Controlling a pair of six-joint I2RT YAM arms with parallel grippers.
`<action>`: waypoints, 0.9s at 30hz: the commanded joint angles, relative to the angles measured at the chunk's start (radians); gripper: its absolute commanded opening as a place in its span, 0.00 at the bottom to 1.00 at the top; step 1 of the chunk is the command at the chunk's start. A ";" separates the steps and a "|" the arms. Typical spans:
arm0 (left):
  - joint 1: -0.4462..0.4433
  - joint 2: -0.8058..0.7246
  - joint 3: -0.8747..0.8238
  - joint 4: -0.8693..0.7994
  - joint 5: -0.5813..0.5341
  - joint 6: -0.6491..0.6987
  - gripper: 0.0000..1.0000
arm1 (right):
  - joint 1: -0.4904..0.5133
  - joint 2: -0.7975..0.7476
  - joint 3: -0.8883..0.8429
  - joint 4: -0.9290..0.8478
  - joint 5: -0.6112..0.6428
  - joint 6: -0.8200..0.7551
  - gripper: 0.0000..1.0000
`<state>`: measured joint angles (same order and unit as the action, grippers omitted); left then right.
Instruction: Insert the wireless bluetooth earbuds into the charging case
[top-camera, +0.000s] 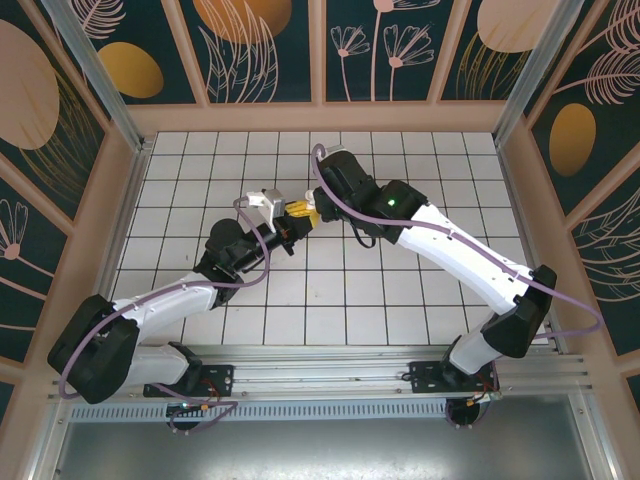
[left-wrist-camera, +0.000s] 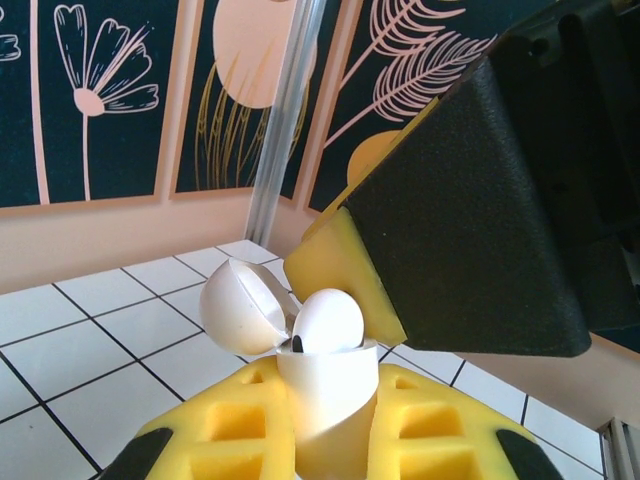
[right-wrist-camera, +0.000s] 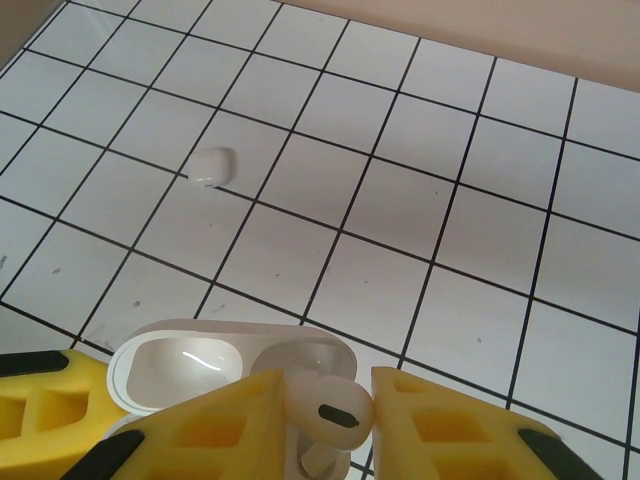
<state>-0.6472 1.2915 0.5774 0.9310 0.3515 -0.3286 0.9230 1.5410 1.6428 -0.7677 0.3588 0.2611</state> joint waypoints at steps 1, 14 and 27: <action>-0.001 0.005 0.010 0.104 0.006 -0.024 0.00 | 0.015 -0.010 0.009 -0.030 -0.071 -0.005 0.27; -0.001 0.009 0.019 0.120 0.000 -0.030 0.00 | 0.014 -0.044 -0.032 -0.019 -0.152 0.039 0.29; -0.002 0.017 0.035 0.127 0.007 -0.036 0.00 | 0.014 -0.056 -0.043 0.005 -0.193 0.061 0.32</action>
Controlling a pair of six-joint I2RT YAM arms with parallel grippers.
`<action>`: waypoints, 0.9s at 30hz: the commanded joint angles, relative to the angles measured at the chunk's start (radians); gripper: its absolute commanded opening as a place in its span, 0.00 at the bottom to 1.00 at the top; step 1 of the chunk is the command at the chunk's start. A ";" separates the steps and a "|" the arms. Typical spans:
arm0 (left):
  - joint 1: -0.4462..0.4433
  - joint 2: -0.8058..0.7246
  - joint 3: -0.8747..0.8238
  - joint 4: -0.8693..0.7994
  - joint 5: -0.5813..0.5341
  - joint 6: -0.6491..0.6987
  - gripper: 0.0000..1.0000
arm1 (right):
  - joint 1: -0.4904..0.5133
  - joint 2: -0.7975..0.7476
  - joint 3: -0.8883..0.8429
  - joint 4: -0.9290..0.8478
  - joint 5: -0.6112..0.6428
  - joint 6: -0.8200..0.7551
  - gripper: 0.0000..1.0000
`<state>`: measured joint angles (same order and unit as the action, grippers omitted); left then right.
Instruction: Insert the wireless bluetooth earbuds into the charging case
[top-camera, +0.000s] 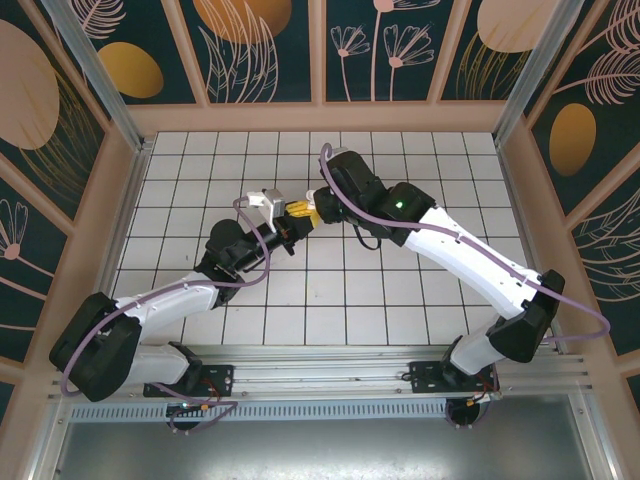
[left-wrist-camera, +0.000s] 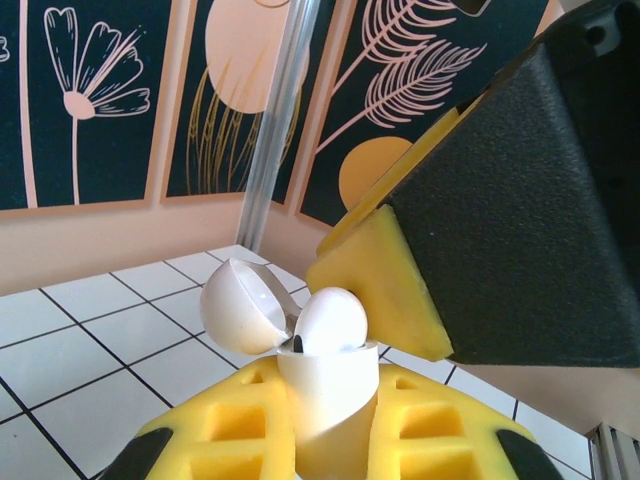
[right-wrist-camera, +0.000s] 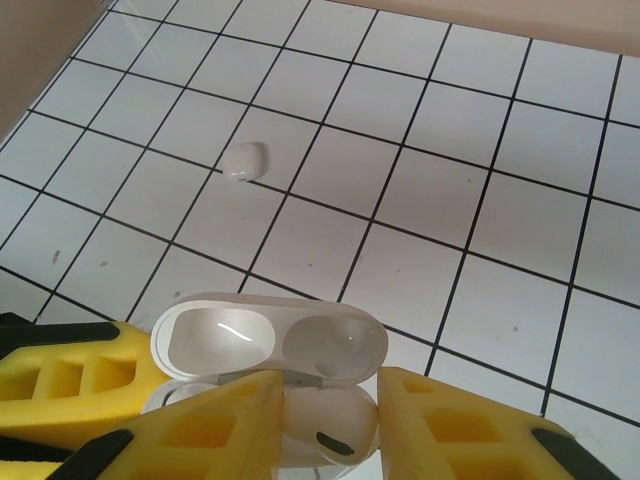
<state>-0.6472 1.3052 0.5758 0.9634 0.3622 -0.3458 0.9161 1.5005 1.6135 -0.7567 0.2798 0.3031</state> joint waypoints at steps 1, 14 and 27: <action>-0.001 0.004 0.035 0.094 -0.003 -0.019 0.00 | 0.022 -0.016 -0.011 -0.006 -0.109 0.020 0.32; -0.001 0.002 0.019 0.109 0.021 -0.023 0.00 | 0.020 -0.035 0.017 0.012 -0.047 0.013 0.36; -0.001 -0.014 -0.001 0.116 0.081 -0.006 0.00 | -0.005 -0.194 -0.032 0.148 -0.019 0.001 0.41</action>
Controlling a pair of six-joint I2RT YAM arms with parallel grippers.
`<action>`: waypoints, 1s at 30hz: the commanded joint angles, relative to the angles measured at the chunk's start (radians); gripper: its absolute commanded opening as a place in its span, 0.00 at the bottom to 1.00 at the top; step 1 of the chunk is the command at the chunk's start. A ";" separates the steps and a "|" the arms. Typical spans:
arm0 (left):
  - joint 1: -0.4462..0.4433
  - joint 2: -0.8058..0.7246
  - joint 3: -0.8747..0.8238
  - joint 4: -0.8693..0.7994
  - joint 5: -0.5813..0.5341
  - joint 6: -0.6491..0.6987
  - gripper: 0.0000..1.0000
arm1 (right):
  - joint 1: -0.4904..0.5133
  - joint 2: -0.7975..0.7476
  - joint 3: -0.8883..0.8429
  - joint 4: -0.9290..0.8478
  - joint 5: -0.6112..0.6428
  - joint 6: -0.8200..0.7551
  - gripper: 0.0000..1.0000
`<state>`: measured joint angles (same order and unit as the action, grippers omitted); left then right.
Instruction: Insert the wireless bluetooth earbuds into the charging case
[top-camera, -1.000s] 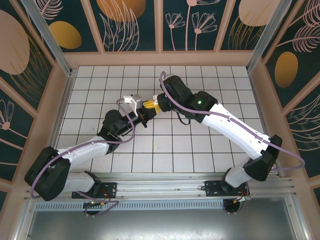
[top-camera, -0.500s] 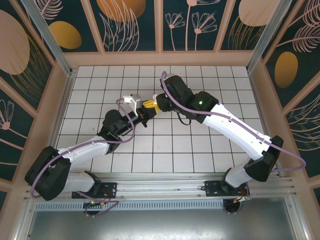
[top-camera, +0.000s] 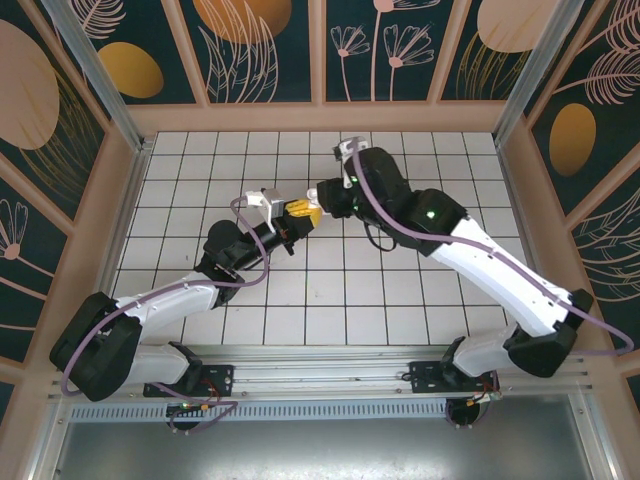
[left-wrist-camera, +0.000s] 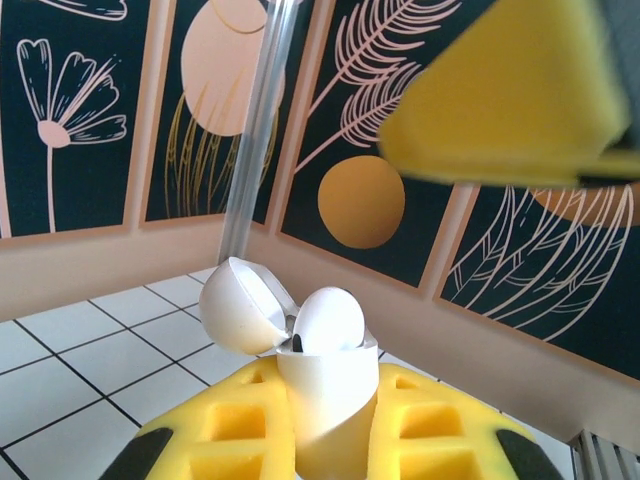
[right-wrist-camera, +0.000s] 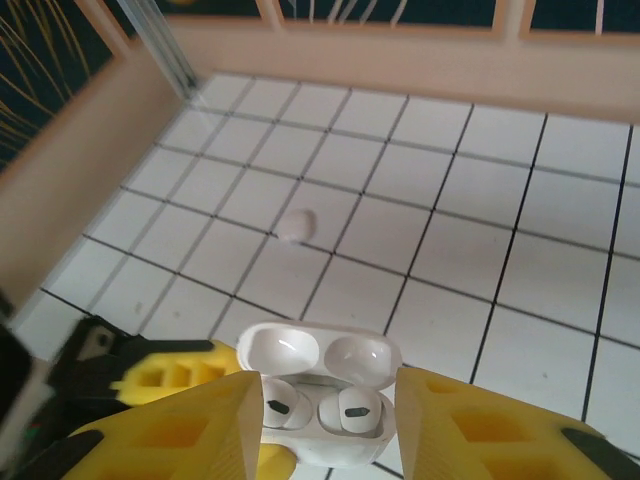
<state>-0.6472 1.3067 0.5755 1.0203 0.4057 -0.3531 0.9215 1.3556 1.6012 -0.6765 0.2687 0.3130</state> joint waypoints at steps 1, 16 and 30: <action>-0.001 -0.018 0.001 0.057 0.047 0.006 0.00 | -0.022 -0.061 -0.030 0.076 -0.023 -0.008 0.42; -0.001 -0.077 0.028 0.080 0.279 0.016 0.00 | -0.430 -0.210 -0.386 0.522 -0.905 0.287 0.46; -0.001 -0.066 0.040 0.095 0.299 -0.025 0.00 | -0.410 -0.102 -0.428 0.581 -1.148 0.392 0.45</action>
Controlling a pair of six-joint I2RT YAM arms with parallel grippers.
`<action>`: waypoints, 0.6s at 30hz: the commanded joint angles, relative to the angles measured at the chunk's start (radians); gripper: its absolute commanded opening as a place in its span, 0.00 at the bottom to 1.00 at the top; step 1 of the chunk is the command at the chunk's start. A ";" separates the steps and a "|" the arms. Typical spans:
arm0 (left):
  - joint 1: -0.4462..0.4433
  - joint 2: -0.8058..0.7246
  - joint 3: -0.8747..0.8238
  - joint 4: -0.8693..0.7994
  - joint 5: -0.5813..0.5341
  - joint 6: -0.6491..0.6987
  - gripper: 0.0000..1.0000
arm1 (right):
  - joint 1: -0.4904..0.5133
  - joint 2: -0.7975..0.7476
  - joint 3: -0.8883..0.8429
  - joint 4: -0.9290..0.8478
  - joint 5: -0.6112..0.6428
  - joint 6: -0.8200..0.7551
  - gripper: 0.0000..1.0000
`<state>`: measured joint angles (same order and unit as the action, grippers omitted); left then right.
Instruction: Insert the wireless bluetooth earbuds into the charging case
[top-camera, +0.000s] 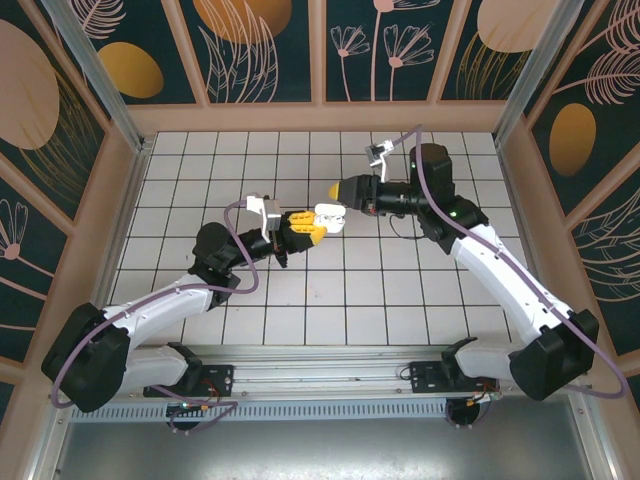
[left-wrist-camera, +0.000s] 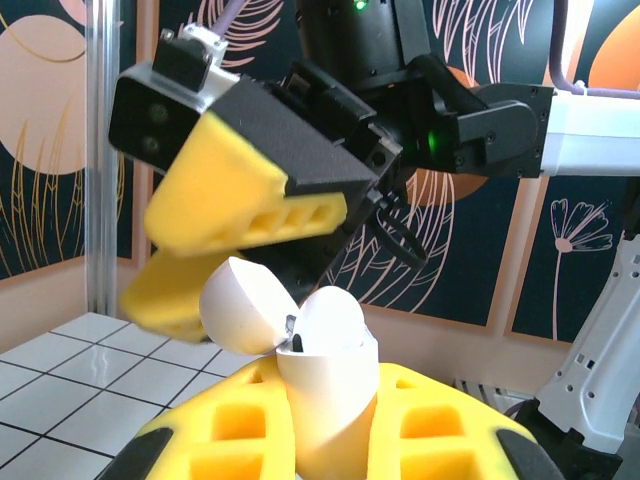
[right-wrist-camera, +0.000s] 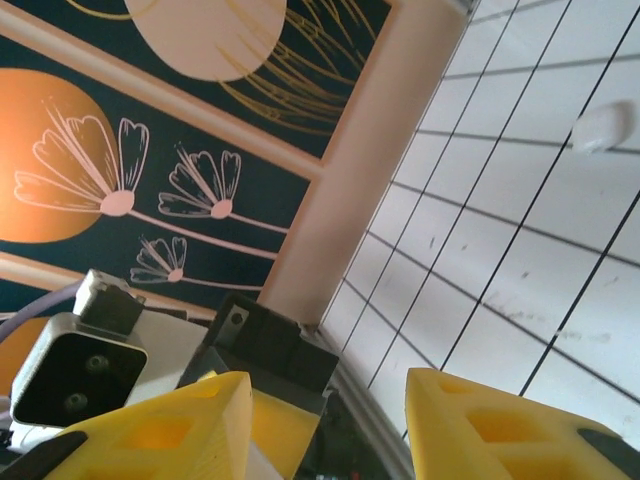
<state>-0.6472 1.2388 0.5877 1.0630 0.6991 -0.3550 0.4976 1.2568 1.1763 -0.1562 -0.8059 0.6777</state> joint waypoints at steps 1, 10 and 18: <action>-0.001 0.003 0.025 0.059 -0.003 -0.025 0.00 | 0.017 -0.005 0.000 0.053 -0.074 0.023 0.45; -0.001 0.014 0.027 0.012 -0.060 -0.017 0.00 | 0.042 -0.030 0.017 0.015 -0.115 -0.011 0.45; 0.008 0.005 -0.057 -0.004 -0.190 -0.058 0.00 | 0.042 -0.102 0.067 -0.053 -0.087 -0.105 0.44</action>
<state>-0.6472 1.2461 0.5652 1.0451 0.5941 -0.3763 0.5274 1.2255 1.1957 -0.1913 -0.8631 0.6304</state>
